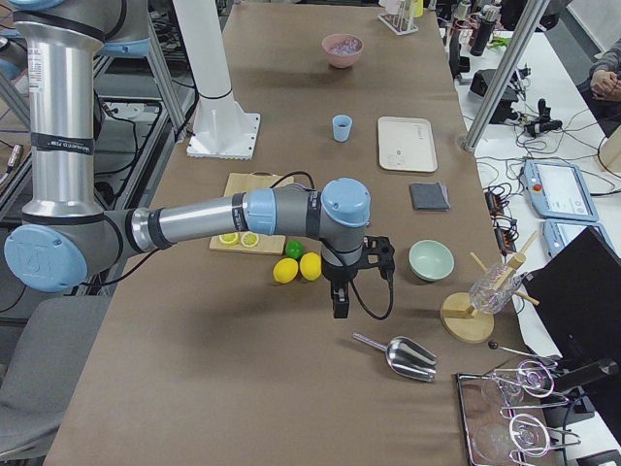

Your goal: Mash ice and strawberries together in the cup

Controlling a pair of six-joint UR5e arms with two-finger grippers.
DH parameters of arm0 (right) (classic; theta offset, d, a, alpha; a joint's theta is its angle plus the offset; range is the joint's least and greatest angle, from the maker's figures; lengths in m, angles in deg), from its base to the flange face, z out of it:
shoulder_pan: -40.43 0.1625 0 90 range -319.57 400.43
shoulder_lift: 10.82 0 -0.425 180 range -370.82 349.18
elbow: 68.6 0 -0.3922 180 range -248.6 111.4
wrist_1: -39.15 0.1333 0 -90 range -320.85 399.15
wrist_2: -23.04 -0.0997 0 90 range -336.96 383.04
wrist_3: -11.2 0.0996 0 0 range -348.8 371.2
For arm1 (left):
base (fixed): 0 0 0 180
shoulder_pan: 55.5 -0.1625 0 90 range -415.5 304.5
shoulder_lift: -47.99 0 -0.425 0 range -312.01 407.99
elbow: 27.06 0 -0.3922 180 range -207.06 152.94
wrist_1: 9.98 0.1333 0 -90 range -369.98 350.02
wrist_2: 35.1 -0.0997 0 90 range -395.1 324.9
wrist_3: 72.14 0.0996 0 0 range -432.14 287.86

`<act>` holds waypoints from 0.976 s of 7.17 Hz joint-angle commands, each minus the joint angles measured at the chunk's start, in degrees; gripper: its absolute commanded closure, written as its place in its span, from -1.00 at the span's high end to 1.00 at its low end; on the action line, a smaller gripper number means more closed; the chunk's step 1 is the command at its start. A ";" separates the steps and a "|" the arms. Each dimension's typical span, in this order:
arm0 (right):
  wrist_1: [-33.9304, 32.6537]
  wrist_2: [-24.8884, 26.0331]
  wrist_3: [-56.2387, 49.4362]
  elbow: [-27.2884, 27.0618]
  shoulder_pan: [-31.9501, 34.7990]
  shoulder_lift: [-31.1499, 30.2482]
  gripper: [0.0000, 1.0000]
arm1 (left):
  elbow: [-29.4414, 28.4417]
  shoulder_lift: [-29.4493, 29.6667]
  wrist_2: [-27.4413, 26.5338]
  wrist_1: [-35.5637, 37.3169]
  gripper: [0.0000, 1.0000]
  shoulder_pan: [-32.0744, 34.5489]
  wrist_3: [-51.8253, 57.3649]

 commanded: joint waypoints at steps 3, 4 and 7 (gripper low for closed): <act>0.00 0.13 -0.01 -0.05 0.02 -0.13 1.00 | -0.04 0.00 0.00 -0.09 0.98 -0.06 0.00; 0.00 0.13 -0.19 -0.14 0.02 -0.13 1.00 | -0.04 0.00 0.00 -0.09 0.98 -0.06 0.00; 0.00 -0.13 -0.28 -0.31 0.02 0.40 1.00 | -0.04 0.00 0.00 -0.09 0.98 -0.06 0.00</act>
